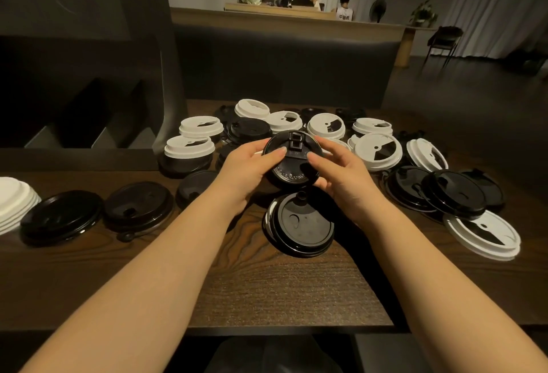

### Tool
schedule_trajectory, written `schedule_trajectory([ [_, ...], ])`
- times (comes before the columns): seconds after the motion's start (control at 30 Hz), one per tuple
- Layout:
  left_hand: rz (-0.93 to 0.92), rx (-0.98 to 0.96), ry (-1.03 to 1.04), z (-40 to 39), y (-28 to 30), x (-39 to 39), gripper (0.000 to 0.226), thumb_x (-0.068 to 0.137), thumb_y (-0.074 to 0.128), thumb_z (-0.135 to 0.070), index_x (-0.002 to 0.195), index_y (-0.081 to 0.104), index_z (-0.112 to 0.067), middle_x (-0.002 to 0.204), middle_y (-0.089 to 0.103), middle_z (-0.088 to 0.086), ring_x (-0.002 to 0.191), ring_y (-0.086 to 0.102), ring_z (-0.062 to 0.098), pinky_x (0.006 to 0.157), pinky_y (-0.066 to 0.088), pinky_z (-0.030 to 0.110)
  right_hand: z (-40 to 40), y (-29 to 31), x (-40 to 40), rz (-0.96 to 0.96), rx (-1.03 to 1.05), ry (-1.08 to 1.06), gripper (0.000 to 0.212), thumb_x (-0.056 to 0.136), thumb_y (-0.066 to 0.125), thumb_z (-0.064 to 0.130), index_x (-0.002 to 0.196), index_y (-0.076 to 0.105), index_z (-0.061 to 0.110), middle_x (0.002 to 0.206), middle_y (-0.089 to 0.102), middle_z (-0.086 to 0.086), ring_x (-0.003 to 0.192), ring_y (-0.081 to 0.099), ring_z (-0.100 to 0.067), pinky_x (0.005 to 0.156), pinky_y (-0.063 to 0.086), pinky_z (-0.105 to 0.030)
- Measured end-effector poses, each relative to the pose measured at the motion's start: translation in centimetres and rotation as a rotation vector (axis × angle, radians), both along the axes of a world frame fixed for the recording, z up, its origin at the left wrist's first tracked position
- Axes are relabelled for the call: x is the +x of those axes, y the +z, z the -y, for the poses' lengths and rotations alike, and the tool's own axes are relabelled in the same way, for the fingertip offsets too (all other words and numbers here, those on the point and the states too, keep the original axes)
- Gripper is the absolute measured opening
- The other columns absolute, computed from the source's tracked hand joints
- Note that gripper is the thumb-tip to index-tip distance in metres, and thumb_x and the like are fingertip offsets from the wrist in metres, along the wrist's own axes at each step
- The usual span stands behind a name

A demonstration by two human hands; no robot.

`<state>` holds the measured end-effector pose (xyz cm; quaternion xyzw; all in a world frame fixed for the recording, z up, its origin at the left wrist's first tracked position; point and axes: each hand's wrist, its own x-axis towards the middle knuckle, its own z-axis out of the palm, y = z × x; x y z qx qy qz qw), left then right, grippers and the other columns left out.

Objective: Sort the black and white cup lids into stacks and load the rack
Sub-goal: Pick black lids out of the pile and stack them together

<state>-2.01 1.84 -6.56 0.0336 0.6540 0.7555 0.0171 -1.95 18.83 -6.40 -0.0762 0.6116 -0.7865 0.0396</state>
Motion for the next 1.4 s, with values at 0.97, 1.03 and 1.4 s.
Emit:
schedule_trajectory([
  [0.97, -0.178, -0.043, 0.195, -0.4, 1.8, 1.2, 0.013, 0.093, 0.061, -0.016, 0.093, 0.068, -0.027, 0.088, 0.073, -0.009, 0.086, 0.07, 0.004, 0.075, 0.055, 0.02, 0.0, 0.6, 0.1, -0.033, 0.008, 0.1, 0.06, 0.08, 0.066, 0.02, 0.137, 0.049, 0.016, 0.127, 0.061, -0.012, 0.109, 0.065, -0.021, 0.088, 0.054, -0.032],
  [1.03, -0.091, 0.021, 0.242, 0.1, 2.8, 1.0, 0.01, 0.093, 0.061, -0.02, 0.088, 0.069, -0.025, 0.088, 0.074, -0.004, 0.087, 0.07, 0.01, 0.079, 0.056, 0.026, 0.5, 1.3, 0.4, -0.035, 0.051, 0.125, 0.062, 0.075, 0.071, 0.022, 0.134, 0.05, 0.022, 0.124, 0.062, -0.013, 0.101, 0.068, -0.022, 0.08, 0.055, -0.028],
  [1.4, 0.16, -0.256, 0.439, 11.5, 4.5, 4.8, 0.028, 0.084, 0.069, -0.038, 0.103, 0.066, -0.019, 0.102, 0.068, 0.004, 0.094, 0.065, 0.019, 0.065, 0.054, 0.029, 12.5, 4.9, 1.5, 0.08, 0.175, 0.183, 0.018, 0.091, 0.046, -0.001, 0.098, 0.062, 0.003, 0.078, 0.057, -0.01, 0.064, 0.052, -0.009, 0.051, 0.039, -0.018],
])
